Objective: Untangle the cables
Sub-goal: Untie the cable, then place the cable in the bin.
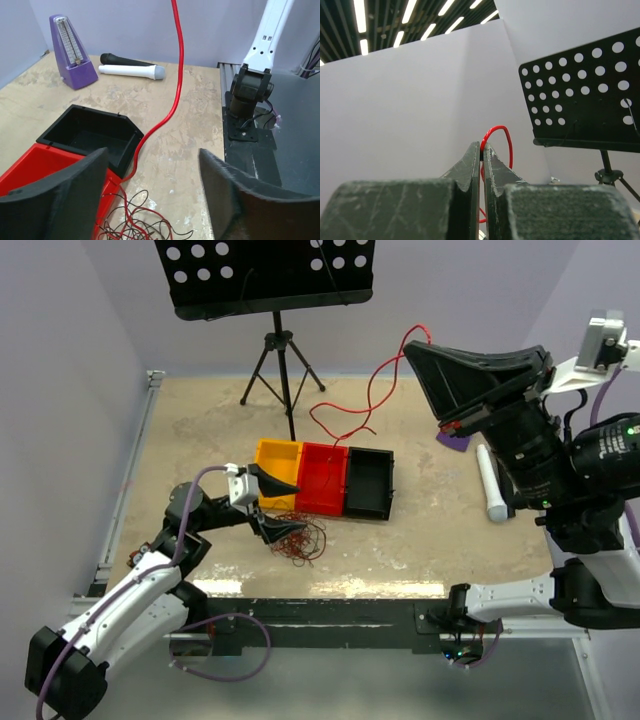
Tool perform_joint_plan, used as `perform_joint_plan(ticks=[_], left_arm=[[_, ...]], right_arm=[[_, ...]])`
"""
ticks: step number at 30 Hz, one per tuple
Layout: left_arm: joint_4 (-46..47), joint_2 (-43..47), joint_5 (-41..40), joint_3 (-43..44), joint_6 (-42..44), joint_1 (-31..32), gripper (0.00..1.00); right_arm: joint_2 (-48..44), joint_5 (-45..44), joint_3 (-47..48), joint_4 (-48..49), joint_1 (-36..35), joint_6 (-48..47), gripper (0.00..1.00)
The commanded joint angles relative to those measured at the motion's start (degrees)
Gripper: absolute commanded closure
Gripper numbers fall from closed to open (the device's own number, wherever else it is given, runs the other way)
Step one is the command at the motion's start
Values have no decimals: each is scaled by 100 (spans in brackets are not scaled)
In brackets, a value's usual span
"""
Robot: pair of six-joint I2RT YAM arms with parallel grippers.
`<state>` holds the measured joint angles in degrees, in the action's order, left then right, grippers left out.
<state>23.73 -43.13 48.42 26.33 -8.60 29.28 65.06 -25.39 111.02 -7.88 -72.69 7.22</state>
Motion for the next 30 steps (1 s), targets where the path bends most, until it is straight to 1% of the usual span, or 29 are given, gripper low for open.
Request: perform_joint_plan(ticks=[1,2,3,4,6,7,9,10,11,13,15,16,17,18,20,22,26,28,30], left_arm=[[651,68,211,-49,-80,-1,43],[694,86,203,4,-89,-1,61],[695,103,168,65,-89,-1,72],[686,112,133,153,-72,-1,81],[511,139,97,293,86,-10,93],[449,156,106,329,139,-10,95],[405,156,211,347,166,-19,96],[413,165,246,321,114,-10,100],[466,165,342,268,17,-10,100],[519,156,588,224,-1,-1,100],[476,182,537,224,16,-10,100],[397,200,493,259,69,-10,100],[396,218,466,311,86,-10,100],[387,244,440,381,87,-10,100],[379,279,378,557,34,-45,100],[326,297,308,776,69,-89,100],[98,350,89,1251,210,-142,100],[62,358,36,1366,183,-150,100],[62,376,-87,1428,78,-159,100]], right_arm=[[-160,175,-115,182,9,103,100],[-195,140,-281,129,9,182,100],[-247,104,-535,77,9,270,100],[-318,52,-825,59,9,358,100],[-519,-27,-1431,41,9,630,100],[-616,-54,-1774,76,0,770,100],[-818,-10,-2372,181,0,1078,100],[-915,16,-2592,260,9,1210,100],[-959,25,-2777,313,9,1316,100],[-995,16,-2884,401,9,1361,100],[-899,60,-2727,279,9,1326,100],[-811,60,-2622,148,9,1291,92],[-750,60,-2551,42,9,1282,77],[-705,60,-2524,-81,9,1255,65],[-644,51,-2638,-248,9,1264,48],[-670,95,-2892,-345,9,1264,42],[-863,122,-3656,-337,9,1422,38],[-916,156,-4008,-267,9,1431,34],[-864,279,-4316,-232,9,1457,33]])
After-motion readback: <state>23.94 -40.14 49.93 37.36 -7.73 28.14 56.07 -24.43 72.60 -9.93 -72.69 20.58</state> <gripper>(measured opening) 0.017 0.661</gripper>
